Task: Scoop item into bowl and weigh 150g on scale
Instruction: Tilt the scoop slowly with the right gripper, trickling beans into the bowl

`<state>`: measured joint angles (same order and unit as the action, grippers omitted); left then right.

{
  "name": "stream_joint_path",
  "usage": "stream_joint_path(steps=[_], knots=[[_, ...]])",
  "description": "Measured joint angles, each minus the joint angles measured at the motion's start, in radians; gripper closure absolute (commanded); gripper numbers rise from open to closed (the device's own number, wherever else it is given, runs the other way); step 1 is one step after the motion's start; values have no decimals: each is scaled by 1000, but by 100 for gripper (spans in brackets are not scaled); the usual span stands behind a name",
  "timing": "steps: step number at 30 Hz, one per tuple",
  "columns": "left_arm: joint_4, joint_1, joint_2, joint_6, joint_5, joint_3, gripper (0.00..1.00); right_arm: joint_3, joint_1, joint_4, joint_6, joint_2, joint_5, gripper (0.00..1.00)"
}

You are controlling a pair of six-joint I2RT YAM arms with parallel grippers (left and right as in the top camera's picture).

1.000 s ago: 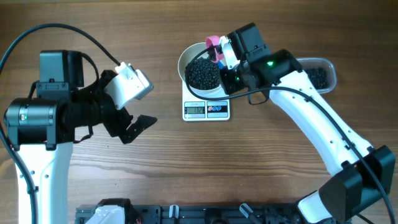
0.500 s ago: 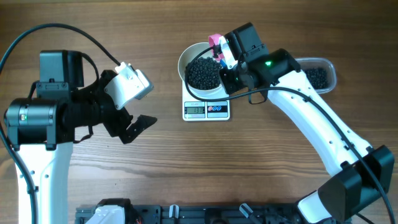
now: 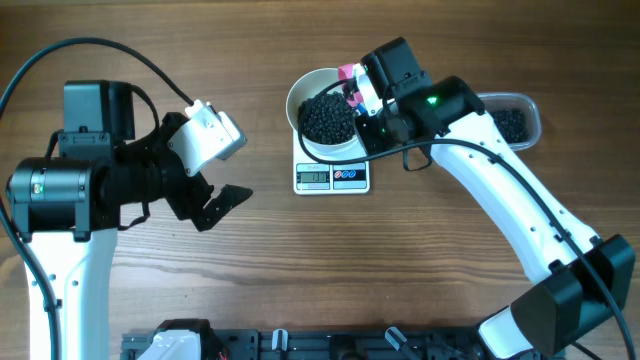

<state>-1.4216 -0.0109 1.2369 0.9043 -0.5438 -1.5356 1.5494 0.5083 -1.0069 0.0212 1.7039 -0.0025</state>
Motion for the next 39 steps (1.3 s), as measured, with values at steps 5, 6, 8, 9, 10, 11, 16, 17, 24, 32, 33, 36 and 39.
stream_joint_path(steps=[5, 6, 8, 9, 10, 11, 16, 17, 24, 32, 33, 36, 39], knots=[[0, 0, 0, 0, 0, 0, 0, 10, 0, -3, 1, 0, -3, 95], [0, 0, 0, 0, 0, 0, 0, 10, 0, -4, 1, 1, -4, 95], [0, 0, 0, 0, 0, 0, 0, 10, 0, -7, 1, 2, -13, 95], [0, 0, 0, 0, 0, 0, 0, 11, 0, -8, 5, 2, -17, 96], [0, 0, 0, 0, 0, 0, 0, 11, 0, -11, 8, 2, -20, 96], [0, 0, 0, 0, 0, 0, 0, 11, 0, -18, 8, 2, -22, 95], [0, 0, 0, 0, 0, 0, 0, 11, 0, -27, 8, 6, -24, 96], [0, 0, 0, 0, 0, 0, 0, 11, 0, -30, 8, 6, -24, 96], [0, 0, 0, 0, 0, 0, 0, 11, 0, -40, 40, 11, -43, 96], [0, 0, 0, 0, 0, 0, 0, 11, 0, -8, 113, 12, -130, 96], [0, 0, 0, 0, 0, 0, 0, 11, 0, -4, 122, 12, -141, 96], [0, 0, 0, 0, 0, 0, 0, 11, 0, -2, 151, 12, -165, 95], [0, 0, 0, 0, 0, 0, 0, 11, 0, -2, 165, 12, -169, 96]])
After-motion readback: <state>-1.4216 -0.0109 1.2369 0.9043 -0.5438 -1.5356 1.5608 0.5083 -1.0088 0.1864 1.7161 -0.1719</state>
